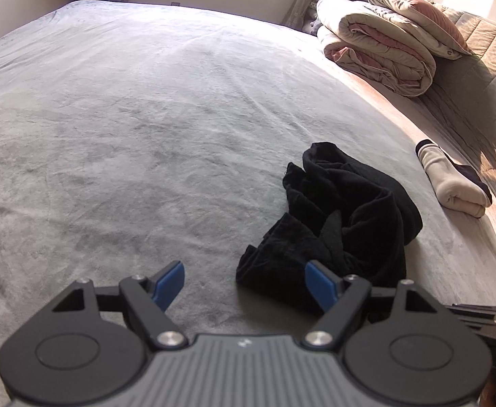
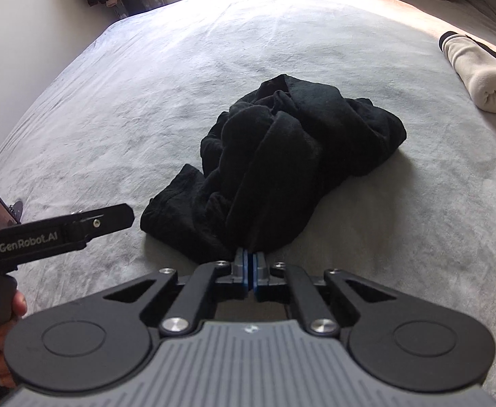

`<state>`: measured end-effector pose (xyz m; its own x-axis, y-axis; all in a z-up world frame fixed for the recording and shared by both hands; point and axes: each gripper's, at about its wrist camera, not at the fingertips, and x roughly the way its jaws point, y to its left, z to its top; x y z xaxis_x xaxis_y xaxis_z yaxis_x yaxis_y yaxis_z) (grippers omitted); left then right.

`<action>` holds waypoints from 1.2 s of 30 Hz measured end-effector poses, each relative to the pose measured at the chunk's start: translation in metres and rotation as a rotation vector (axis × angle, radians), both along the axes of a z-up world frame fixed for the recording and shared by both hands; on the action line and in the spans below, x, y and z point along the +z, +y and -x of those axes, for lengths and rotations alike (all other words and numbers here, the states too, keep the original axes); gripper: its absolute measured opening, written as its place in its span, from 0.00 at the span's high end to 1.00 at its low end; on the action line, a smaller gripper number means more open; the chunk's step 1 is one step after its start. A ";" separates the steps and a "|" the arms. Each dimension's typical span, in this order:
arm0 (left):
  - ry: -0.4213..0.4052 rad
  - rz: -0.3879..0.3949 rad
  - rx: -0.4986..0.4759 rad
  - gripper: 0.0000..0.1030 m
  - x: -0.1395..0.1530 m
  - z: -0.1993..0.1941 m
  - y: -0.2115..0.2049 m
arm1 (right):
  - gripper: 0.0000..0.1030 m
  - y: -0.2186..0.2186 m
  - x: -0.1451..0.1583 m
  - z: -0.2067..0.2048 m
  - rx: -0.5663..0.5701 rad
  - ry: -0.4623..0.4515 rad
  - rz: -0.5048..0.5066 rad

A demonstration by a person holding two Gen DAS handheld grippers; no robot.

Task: Fold clothes
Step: 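Grasp the black garment edge with the right gripper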

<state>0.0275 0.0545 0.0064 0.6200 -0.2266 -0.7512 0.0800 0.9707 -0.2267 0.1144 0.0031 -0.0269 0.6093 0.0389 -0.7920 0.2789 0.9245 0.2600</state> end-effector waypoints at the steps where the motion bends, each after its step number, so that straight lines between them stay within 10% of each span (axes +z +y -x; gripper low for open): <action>1: 0.000 -0.002 -0.008 0.23 0.000 0.002 -0.002 | 0.97 0.002 0.001 0.005 0.006 0.000 -0.003; 19: 0.036 0.022 -0.027 0.24 -0.008 0.002 -0.013 | 0.95 -0.023 0.015 0.071 -0.029 0.105 -0.001; 24: 0.043 0.019 -0.029 0.24 -0.009 0.000 -0.015 | 0.81 -0.028 0.017 0.063 -0.039 0.082 0.014; 27: 0.049 0.021 -0.024 0.24 -0.011 -0.002 -0.012 | 0.50 -0.027 0.022 0.056 -0.034 0.052 0.033; 36: 0.065 0.037 -0.013 0.36 -0.014 -0.012 0.000 | 0.50 -0.015 0.037 0.011 0.020 -0.028 0.068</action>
